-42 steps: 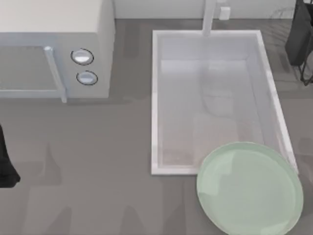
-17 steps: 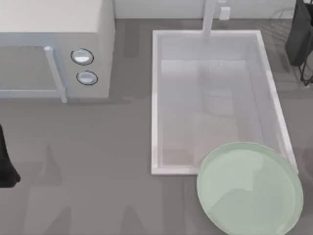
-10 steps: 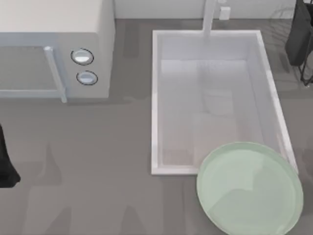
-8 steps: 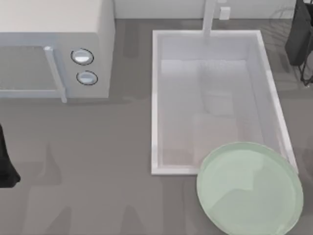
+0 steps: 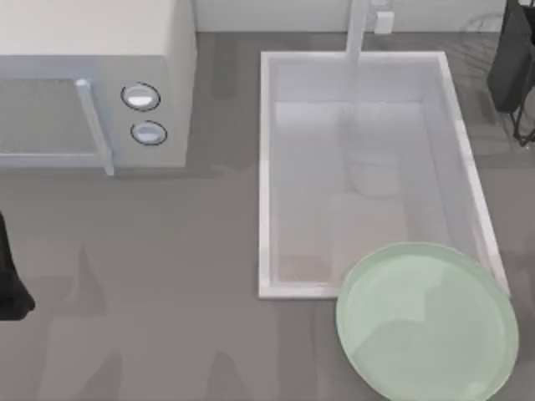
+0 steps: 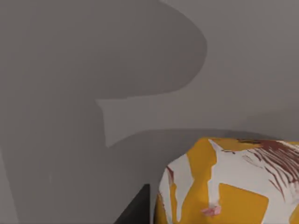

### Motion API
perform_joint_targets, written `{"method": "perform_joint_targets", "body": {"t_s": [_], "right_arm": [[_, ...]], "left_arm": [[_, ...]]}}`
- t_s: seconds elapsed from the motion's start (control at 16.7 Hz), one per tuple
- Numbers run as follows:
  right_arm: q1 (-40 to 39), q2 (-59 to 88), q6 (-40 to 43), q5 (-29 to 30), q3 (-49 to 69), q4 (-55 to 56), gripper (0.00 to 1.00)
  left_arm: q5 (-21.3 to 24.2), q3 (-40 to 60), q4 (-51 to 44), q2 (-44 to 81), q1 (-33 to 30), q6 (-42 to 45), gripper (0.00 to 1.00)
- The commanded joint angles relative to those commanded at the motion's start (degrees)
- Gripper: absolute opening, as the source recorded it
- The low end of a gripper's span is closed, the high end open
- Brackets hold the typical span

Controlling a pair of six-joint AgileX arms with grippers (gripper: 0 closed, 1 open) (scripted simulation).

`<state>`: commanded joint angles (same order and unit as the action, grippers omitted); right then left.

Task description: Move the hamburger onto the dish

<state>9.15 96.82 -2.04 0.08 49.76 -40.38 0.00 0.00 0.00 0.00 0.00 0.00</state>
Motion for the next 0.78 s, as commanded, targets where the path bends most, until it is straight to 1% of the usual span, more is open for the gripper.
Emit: {"method": "perform_joint_targets", "body": {"t_s": [0.42,0.54,0.78], "right_arm": [[0.07,-6.85,0.35,-0.01,11.13,-19.26,0.00],[0.09,-8.42,0.38,-0.01,12.91,-21.76,0.00],[0.00,-8.47,0.28,-0.04,12.97,-21.94,0.00]], "left_arm": [[0.00,0.00,0.00,0.00,0.00,0.00,1.00],[0.00,0.00,0.00,0.00,0.00,0.00,1.00],[0.00,0.00,0.00,0.00,0.00,0.00,1.00]]}}
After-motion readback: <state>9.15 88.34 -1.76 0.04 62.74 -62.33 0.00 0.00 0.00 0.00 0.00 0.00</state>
